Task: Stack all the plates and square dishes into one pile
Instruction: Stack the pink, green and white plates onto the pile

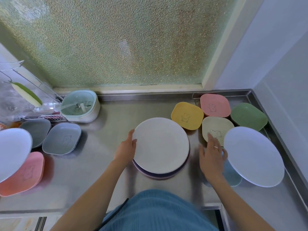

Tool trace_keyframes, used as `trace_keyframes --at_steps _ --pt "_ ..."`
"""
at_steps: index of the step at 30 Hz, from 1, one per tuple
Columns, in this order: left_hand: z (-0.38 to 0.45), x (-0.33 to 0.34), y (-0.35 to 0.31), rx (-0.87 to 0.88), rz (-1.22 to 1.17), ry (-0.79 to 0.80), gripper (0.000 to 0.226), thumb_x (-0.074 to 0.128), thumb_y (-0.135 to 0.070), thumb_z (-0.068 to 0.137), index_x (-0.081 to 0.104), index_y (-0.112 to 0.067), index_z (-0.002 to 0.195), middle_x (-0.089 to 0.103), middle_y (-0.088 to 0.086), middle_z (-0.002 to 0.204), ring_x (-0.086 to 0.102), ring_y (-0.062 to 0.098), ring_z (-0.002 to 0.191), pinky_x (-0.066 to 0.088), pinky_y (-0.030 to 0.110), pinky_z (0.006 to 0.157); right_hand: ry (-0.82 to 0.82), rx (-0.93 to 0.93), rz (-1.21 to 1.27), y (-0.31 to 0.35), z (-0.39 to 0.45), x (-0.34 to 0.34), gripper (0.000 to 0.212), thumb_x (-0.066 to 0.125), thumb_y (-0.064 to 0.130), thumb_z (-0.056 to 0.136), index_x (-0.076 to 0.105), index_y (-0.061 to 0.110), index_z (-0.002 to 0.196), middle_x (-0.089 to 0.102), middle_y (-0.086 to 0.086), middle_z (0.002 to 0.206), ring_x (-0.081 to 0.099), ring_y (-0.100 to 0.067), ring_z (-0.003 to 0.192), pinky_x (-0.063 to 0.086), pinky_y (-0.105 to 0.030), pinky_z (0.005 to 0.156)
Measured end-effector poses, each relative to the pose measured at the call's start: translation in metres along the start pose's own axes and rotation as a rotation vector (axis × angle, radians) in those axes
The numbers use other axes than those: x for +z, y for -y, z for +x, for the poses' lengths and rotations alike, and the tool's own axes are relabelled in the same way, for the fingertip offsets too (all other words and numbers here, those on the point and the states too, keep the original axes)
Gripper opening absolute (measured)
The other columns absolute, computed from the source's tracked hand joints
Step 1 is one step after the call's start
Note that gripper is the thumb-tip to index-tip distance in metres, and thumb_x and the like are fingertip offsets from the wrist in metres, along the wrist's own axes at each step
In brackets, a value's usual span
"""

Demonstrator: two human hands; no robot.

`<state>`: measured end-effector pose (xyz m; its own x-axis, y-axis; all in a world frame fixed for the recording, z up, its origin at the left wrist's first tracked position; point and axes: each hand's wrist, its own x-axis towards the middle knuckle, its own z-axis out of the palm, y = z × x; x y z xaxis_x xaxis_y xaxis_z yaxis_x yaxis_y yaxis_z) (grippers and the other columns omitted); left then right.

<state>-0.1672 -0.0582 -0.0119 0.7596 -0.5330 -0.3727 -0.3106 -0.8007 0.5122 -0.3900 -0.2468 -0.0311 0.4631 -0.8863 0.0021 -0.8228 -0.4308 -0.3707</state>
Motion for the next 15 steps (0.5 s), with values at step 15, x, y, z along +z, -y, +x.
trace_keyframes --at_steps 15 --pt "0.001 0.001 0.002 -0.003 -0.013 -0.014 0.048 0.029 -0.026 0.1 0.016 -0.028 0.146 0.066 0.02 0.098 0.062 0.038 0.089 0.05 0.042 0.08 0.039 0.288 -0.099 -0.062 0.006 -0.015 0.064 0.04 -0.008 0.089 0.022 0.01 0.147 0.029 -0.01 0.153 0.022 -0.027 0.142 0.022 -0.046 0.114"
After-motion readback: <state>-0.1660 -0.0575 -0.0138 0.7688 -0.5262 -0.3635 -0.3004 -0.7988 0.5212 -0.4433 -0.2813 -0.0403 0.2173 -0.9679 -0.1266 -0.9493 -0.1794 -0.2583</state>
